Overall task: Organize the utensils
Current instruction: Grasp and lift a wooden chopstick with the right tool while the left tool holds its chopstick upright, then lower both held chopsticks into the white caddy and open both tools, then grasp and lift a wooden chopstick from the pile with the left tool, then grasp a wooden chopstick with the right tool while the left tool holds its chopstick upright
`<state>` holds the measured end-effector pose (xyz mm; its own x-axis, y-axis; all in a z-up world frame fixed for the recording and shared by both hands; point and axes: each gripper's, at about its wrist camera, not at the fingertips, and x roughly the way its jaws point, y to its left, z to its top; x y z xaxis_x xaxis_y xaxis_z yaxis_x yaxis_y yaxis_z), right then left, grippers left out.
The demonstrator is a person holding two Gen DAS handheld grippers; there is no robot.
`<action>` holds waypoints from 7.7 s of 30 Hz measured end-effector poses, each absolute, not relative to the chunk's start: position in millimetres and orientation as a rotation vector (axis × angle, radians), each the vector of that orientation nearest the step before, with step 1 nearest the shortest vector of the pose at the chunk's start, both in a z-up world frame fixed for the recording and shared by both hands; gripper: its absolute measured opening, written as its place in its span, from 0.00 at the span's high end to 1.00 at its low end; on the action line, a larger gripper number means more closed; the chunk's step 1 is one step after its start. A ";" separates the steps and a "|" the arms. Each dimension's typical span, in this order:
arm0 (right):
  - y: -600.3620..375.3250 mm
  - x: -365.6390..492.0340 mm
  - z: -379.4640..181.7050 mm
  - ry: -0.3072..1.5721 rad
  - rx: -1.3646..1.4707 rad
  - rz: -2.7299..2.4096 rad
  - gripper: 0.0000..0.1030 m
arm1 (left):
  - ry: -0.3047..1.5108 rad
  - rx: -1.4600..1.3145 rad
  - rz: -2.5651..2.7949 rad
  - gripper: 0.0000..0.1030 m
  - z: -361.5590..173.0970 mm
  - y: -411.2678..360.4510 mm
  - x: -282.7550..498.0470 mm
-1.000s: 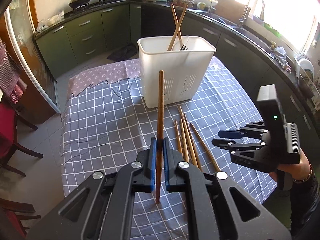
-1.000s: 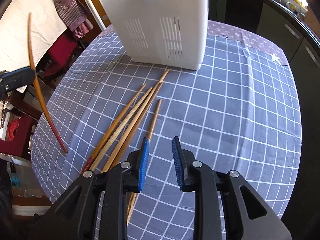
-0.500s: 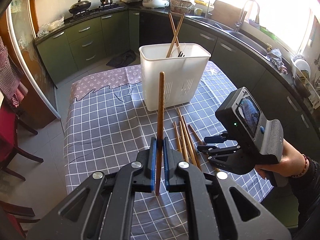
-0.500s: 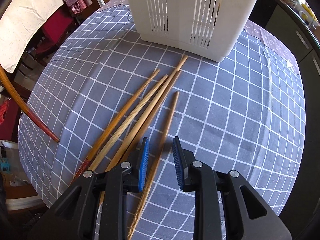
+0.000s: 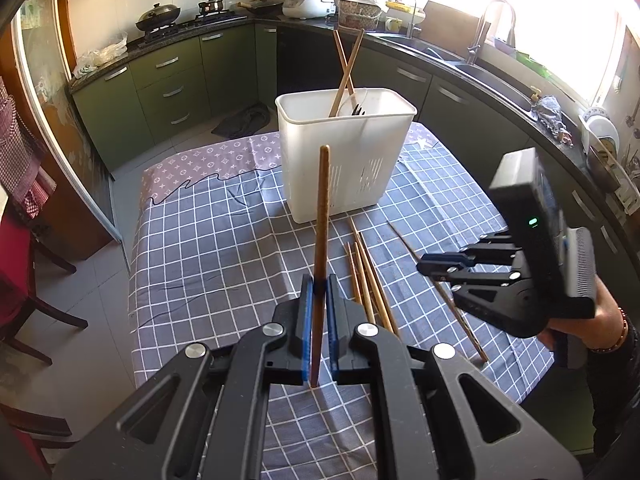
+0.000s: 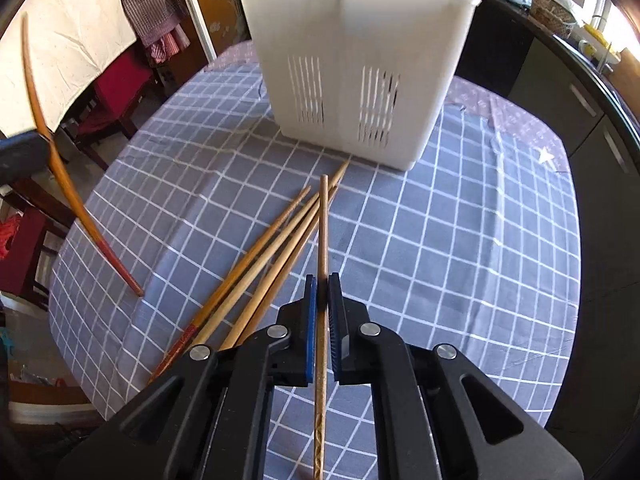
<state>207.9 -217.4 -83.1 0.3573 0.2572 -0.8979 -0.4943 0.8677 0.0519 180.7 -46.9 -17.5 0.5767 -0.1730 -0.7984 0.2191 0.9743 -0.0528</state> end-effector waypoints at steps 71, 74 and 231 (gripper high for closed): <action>-297.1 152.5 -2.2 0.813 -0.075 0.497 0.93 | 0.682 0.076 -0.170 0.94 158.8 -83.2 287.3; -299.8 152.5 -2.9 0.809 -0.067 0.497 0.93 | 0.698 0.088 -0.142 0.94 144.1 -86.7 304.3; -194.2 233.0 -134.6 1.215 -0.215 0.434 0.93 | 0.866 0.046 -0.241 0.94 -31.4 -58.0 176.0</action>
<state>233.0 -194.2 -134.6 0.2794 0.2074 -0.9375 -0.4337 0.8984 0.0695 176.0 -58.0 -31.4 0.6225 -0.1909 -0.7590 0.2281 0.9719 -0.0574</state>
